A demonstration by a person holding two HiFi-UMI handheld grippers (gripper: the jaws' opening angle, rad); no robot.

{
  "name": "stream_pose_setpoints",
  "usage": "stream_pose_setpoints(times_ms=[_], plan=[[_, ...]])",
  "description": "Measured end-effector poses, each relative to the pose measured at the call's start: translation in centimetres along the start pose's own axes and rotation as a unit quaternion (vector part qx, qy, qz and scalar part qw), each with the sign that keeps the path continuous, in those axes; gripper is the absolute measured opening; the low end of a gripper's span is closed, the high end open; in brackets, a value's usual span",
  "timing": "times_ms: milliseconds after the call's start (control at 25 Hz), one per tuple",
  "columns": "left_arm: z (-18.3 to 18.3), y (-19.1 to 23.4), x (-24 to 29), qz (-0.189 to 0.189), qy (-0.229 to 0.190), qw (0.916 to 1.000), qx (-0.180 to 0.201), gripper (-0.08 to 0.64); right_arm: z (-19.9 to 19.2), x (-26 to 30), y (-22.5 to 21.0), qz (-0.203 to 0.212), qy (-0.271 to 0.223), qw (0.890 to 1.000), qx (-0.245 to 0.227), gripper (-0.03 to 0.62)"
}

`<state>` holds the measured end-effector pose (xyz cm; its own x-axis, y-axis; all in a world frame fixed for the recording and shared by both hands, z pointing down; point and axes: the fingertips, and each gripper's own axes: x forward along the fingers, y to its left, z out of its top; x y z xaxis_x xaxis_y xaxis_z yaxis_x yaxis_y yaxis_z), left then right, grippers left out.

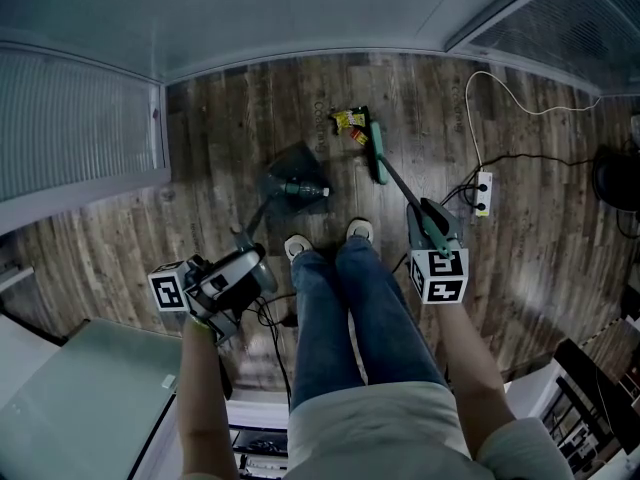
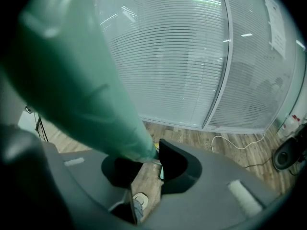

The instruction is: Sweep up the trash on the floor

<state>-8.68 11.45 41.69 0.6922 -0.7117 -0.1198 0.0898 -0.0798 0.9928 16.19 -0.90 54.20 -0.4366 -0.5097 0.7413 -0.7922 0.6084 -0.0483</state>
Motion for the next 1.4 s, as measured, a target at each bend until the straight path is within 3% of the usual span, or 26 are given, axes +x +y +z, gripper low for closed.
stream_pose_setpoints(times_ms=[760,1400], plan=[[-0.2,-0.2,0.2,-0.009,-0.001,0.9999,-0.008,0.072,-1.2,-1.4,5.0,0.048,0.006,0.999,0.007,0.095],[-0.5,0.5,-0.4,-0.004,0.005,1.0000,-0.002,0.072,-1.7,-2.1,9.1,0.127,0.021,0.992,-0.014,0.095]])
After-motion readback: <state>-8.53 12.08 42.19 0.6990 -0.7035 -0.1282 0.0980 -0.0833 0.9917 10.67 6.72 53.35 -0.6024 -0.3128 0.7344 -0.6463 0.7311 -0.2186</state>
